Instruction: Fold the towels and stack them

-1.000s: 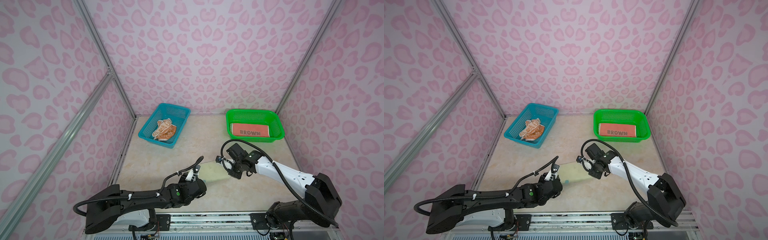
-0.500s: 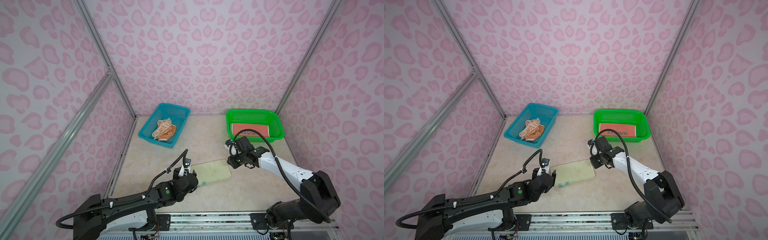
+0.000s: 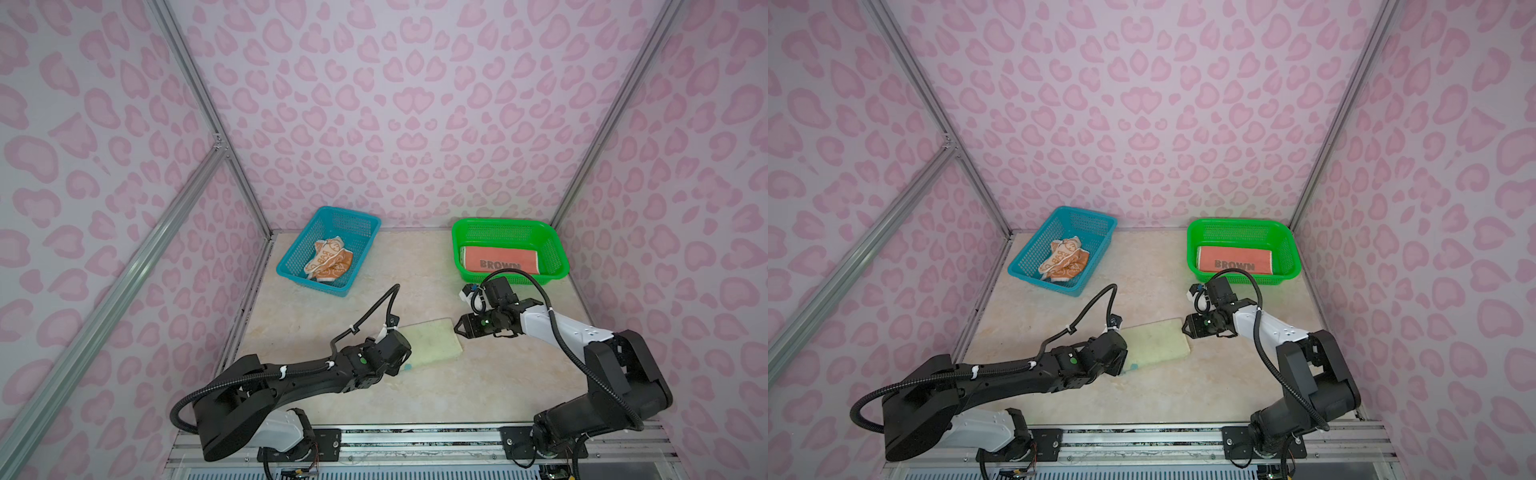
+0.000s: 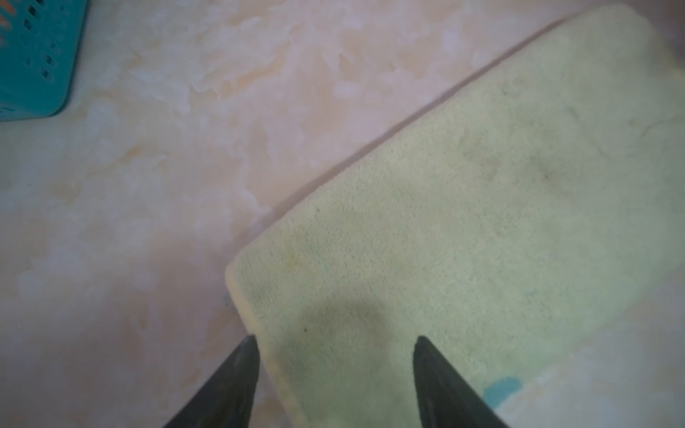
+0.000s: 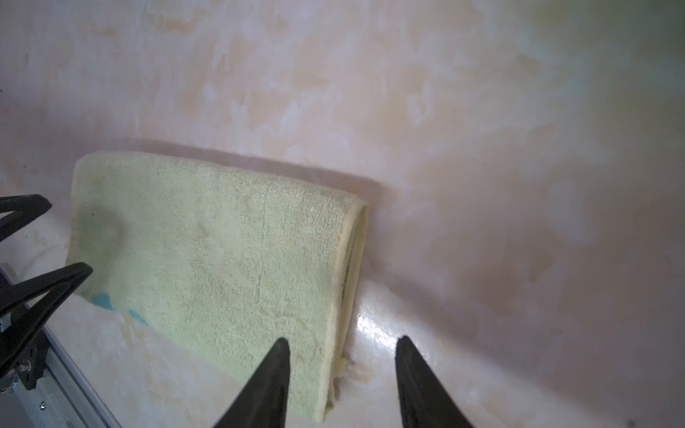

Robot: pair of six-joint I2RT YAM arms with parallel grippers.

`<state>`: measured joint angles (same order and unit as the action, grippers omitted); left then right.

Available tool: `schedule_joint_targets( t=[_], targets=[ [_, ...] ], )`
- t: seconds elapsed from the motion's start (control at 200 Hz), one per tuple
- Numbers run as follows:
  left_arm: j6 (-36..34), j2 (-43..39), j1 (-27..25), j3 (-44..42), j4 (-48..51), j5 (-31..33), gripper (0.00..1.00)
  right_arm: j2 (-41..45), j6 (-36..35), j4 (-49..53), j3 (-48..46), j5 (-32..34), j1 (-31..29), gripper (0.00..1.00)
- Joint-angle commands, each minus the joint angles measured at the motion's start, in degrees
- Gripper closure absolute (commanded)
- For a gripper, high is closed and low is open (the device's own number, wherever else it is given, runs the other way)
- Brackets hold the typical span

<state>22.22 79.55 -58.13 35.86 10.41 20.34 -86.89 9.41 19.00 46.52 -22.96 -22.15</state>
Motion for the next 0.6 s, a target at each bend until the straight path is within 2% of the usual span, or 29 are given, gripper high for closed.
schedule_joint_targets(
  t=[0.0,0.165,0.345,0.51,0.595],
  targets=[
    [1.2,1.4,1.3,-0.5,-1.2,-2.7,0.32,-1.9,0.8,-2.1,-1.2,-1.5,0.0,0.53],
    [0.8,2.3,2.4,-2.4,-3.1,-4.2,0.33,-4.9,1.9,-5.0,-2.3,-3.2,-0.6,0.53],
    [0.1,5.1,2.5,-3.1,-5.2,-4.7,0.35,-9.1,3.4,-6.9,-1.9,-2.0,-4.2,0.55],
    [-0.3,7.0,2.5,-3.1,-5.6,-5.0,0.37,-13.3,4.9,-9.3,-1.5,-2.5,-6.1,0.69],
    [-0.4,6.8,2.6,-3.7,-6.1,-5.0,0.37,-14.8,5.4,-10.2,-1.2,-3.0,-6.4,0.81]
  ],
)
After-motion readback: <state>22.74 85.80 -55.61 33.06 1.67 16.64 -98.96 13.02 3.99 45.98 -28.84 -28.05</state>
